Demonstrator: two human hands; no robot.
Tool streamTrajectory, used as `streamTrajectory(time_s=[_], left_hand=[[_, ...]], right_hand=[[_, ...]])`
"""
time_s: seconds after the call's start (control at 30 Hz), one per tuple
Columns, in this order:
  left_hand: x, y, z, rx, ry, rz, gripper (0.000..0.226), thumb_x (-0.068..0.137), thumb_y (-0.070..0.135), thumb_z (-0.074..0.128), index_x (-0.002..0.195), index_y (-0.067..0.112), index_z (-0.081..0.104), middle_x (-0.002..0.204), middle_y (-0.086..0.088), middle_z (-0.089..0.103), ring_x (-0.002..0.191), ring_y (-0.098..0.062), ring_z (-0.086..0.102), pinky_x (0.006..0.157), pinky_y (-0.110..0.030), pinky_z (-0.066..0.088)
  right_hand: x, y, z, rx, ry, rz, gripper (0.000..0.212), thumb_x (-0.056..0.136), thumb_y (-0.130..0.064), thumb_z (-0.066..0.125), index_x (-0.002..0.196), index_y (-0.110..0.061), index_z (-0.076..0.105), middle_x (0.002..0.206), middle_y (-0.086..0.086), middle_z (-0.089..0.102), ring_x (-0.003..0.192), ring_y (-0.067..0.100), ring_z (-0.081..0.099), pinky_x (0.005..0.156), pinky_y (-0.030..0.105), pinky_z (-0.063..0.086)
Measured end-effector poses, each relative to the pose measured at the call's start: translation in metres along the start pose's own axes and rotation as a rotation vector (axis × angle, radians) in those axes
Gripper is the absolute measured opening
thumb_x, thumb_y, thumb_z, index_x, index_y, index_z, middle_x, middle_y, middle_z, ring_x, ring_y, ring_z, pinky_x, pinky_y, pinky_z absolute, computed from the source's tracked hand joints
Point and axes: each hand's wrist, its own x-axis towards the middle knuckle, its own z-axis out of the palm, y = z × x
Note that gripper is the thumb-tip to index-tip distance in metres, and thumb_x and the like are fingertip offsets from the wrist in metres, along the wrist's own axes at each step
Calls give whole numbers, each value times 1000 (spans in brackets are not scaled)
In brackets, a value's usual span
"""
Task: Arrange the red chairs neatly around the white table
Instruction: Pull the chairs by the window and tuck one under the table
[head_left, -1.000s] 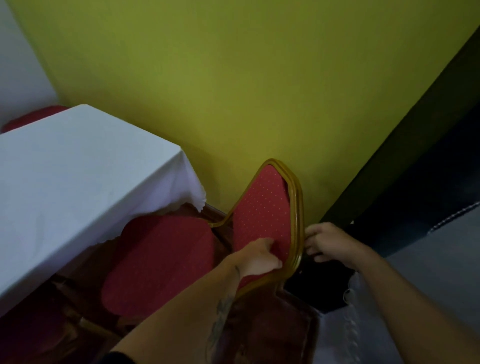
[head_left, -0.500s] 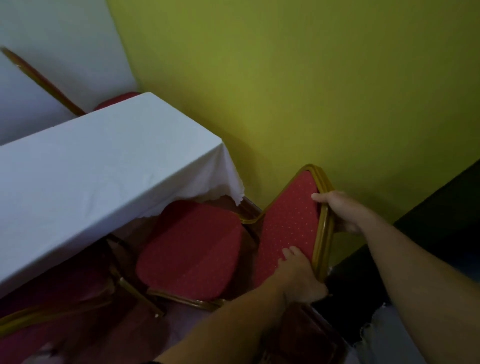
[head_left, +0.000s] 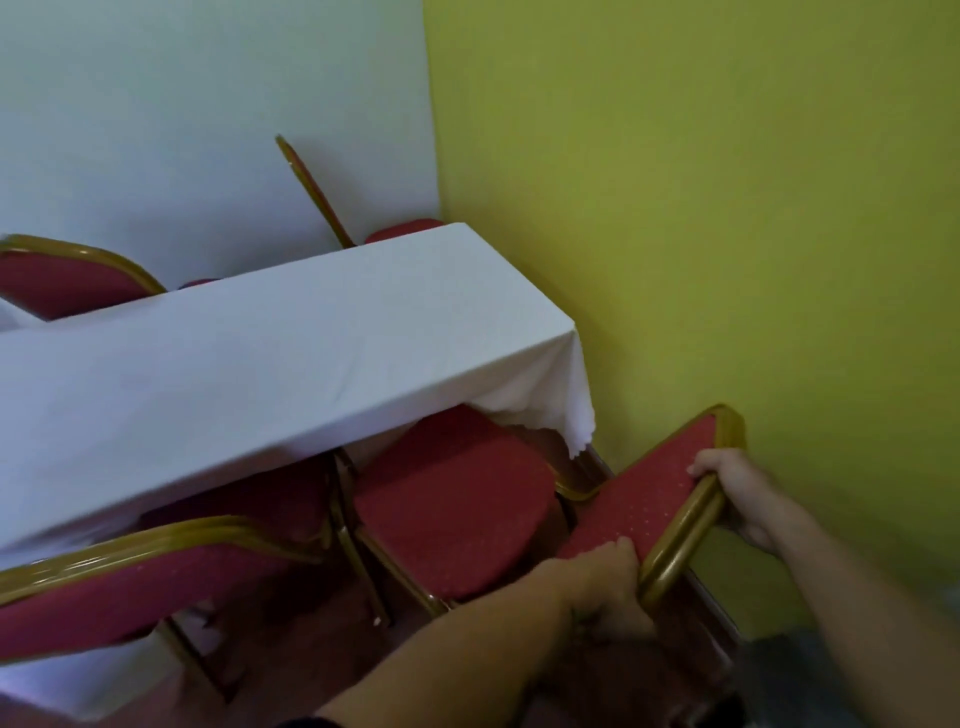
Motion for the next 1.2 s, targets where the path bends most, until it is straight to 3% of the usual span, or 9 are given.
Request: streamTrajectory(time_s=[0.27, 0.33, 0.4, 0.57, 0.73, 0.87, 0.97, 1.07, 1.2], left_hand=[[-47, -57, -17, -19, -12, -19, 103, 80, 21, 69, 162, 16, 9, 154, -18, 43, 132, -37, 52, 104, -44, 49], [-59, -77, -20, -13, 52, -48, 100, 76, 21, 68, 162, 26, 17, 152, -15, 47, 129, -36, 55, 104, -45, 49], [-73, -99, -27, -44, 80, -68, 93, 77, 17, 65, 159, 36, 25, 146, -13, 53, 123, -35, 59, 99, -44, 52], [-108, -148, -60, -54, 103, -47, 83, 84, 3, 53, 156, 38, 32, 133, -11, 60, 107, -30, 62, 80, -38, 56], [-127, -203, -87, -68, 208, -112, 75, 84, 1, 51, 152, 32, 44, 128, -5, 61, 104, -23, 59, 94, -44, 55], [-132, -236, -105, -95, 317, -141, 63, 85, 1, 56, 142, 28, 55, 105, 3, 61, 95, -21, 61, 86, -38, 56], [-129, -246, -108, -118, 385, -147, 55, 84, 1, 56, 133, 26, 63, 101, 3, 63, 92, -20, 63, 81, -35, 56], [-121, -248, -111, -144, 406, -159, 51, 85, 2, 54, 129, 26, 64, 108, -2, 65, 97, -24, 63, 89, -40, 57], [-106, -249, -120, -155, 431, -177, 53, 87, 3, 53, 134, 27, 61, 110, -2, 63, 99, -25, 62, 90, -39, 56]], right_hand=[[-29, 7, 66, 133, 69, -3, 3, 79, -8, 58, 78, -8, 55, 65, 10, 54, 58, 24, 54, 48, 30, 46], [-36, 9, 90, 183, 84, 12, 5, 77, -9, 58, 81, -7, 58, 68, 10, 57, 60, 25, 57, 45, 29, 50], [-46, 8, 118, 230, 92, 15, 7, 77, -8, 58, 83, -7, 58, 70, 11, 58, 63, 26, 59, 52, 34, 54], [-66, 0, 181, 322, 91, 3, 2, 80, -5, 57, 81, -5, 56, 74, 13, 55, 66, 27, 59, 70, 50, 58], [-75, -9, 239, 412, -14, -5, 16, 82, -14, 68, 91, -3, 61, 83, 17, 63, 79, 32, 65, 72, 50, 59], [-71, -20, 270, 450, -94, 2, 36, 84, -19, 74, 111, -1, 60, 94, 18, 66, 86, 32, 68, 74, 52, 60], [-64, -26, 282, 454, -85, 2, 48, 85, -22, 75, 122, 1, 55, 100, 20, 65, 89, 32, 68, 77, 55, 60], [-55, -30, 287, 442, -33, 7, 49, 88, -24, 72, 125, 2, 51, 103, 20, 63, 88, 31, 67, 80, 56, 60], [-43, -40, 292, 436, -29, 12, 41, 91, -24, 69, 118, 3, 53, 103, 21, 62, 84, 30, 66, 68, 50, 60]])
